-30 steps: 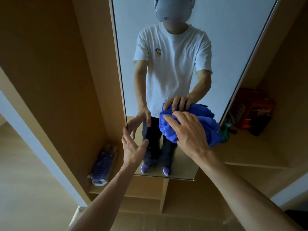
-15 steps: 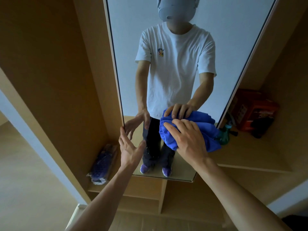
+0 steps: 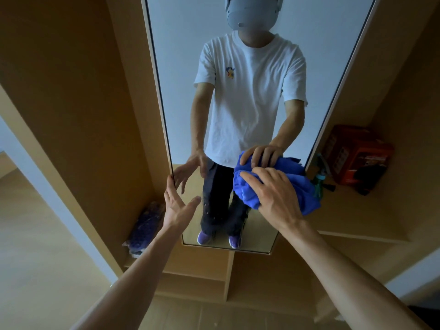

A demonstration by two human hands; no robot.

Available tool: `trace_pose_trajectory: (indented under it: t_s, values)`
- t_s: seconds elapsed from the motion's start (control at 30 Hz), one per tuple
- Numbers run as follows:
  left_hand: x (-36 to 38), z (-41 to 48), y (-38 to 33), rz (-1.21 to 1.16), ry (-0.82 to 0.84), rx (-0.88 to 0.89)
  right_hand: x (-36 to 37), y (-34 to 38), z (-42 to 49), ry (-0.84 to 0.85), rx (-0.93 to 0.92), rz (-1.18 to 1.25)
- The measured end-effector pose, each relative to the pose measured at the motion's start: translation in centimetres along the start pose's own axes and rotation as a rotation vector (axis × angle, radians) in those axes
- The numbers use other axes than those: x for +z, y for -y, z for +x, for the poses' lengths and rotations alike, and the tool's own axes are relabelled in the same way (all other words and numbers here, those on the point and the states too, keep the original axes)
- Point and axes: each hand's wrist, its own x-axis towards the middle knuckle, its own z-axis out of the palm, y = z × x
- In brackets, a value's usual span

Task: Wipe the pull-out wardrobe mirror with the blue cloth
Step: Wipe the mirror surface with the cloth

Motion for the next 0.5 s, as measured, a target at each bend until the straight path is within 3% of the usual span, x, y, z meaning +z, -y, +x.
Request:
trace_pose_trajectory:
  t_s: [0.23,0.5]
  values:
    - [0.4,-0.1,-0.2,0.020,-0.027,-0.022,-4.1,-2.6,1.9,-0.155,0.025,-0.053]
    - [1.0,-0.3,-0.5,0.045,-0.076,-0.007,-1.6,-3.2,0.0,-0.110,0.001,-0.032]
